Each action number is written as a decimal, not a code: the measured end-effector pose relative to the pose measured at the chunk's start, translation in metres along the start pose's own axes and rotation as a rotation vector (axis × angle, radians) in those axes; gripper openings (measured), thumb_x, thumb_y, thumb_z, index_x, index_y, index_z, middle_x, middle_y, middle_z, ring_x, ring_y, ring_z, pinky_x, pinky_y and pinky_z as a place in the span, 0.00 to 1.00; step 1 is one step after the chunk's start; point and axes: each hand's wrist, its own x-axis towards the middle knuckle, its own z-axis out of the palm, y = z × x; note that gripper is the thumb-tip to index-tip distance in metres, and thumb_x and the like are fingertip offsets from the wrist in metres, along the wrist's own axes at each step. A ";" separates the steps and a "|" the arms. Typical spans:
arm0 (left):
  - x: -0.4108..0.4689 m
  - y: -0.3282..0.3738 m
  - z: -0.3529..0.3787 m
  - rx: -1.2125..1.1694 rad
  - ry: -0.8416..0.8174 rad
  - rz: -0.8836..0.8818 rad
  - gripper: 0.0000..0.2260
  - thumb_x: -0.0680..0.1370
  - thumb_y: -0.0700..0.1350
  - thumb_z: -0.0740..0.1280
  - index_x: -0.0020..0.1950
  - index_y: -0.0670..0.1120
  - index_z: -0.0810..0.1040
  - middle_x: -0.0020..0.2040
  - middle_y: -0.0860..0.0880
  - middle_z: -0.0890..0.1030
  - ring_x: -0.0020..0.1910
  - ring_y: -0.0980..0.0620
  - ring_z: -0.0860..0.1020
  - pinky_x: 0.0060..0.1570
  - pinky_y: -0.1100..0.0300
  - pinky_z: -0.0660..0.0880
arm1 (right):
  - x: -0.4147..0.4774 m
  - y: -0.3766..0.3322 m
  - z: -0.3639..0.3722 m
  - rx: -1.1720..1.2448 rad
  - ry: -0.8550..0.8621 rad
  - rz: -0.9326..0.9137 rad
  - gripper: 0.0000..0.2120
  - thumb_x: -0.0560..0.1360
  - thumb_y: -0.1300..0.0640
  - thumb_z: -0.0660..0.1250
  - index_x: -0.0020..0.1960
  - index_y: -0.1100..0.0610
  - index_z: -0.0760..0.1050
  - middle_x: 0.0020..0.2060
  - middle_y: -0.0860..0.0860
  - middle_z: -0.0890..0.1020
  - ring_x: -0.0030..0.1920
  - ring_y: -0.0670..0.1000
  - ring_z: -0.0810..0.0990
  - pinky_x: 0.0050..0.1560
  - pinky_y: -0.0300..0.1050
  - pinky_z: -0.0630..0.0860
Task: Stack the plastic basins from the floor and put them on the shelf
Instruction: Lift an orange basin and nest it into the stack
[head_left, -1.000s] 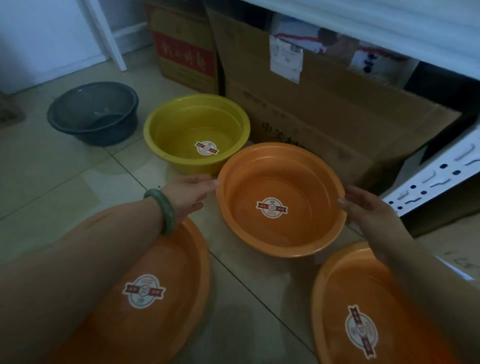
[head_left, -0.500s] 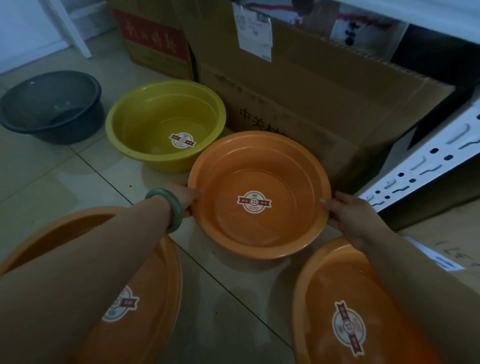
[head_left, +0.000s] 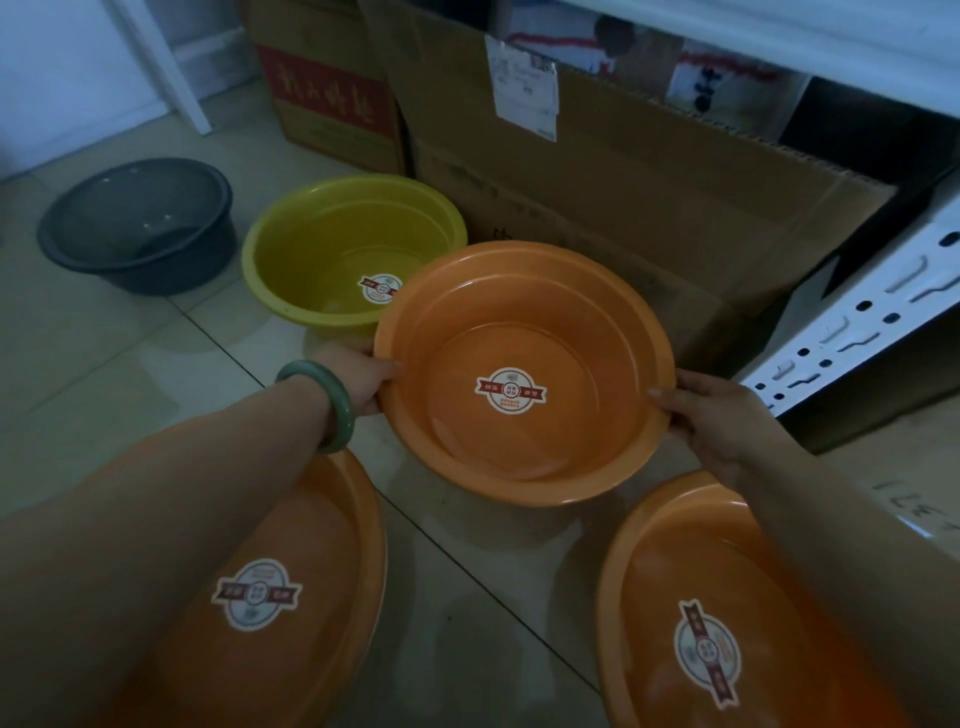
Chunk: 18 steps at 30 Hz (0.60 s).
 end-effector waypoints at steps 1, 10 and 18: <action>-0.004 0.001 -0.004 -0.006 -0.003 0.007 0.17 0.77 0.36 0.62 0.66 0.41 0.72 0.59 0.41 0.78 0.54 0.45 0.78 0.48 0.56 0.74 | -0.003 -0.002 0.000 0.013 -0.007 -0.003 0.22 0.73 0.63 0.68 0.66 0.61 0.73 0.49 0.57 0.85 0.48 0.53 0.85 0.49 0.47 0.80; -0.040 0.017 -0.051 -0.047 -0.014 0.103 0.18 0.77 0.37 0.62 0.67 0.39 0.70 0.57 0.40 0.79 0.52 0.46 0.78 0.50 0.55 0.74 | -0.035 -0.033 0.004 0.180 -0.246 -0.013 0.18 0.74 0.64 0.66 0.63 0.65 0.74 0.54 0.61 0.83 0.50 0.55 0.83 0.44 0.44 0.83; -0.082 0.012 -0.125 -0.108 0.014 0.119 0.12 0.75 0.39 0.66 0.58 0.42 0.76 0.50 0.42 0.83 0.41 0.49 0.84 0.38 0.56 0.82 | -0.068 -0.060 0.035 0.285 -0.393 -0.058 0.20 0.69 0.63 0.68 0.60 0.65 0.75 0.36 0.52 0.87 0.36 0.47 0.86 0.34 0.39 0.80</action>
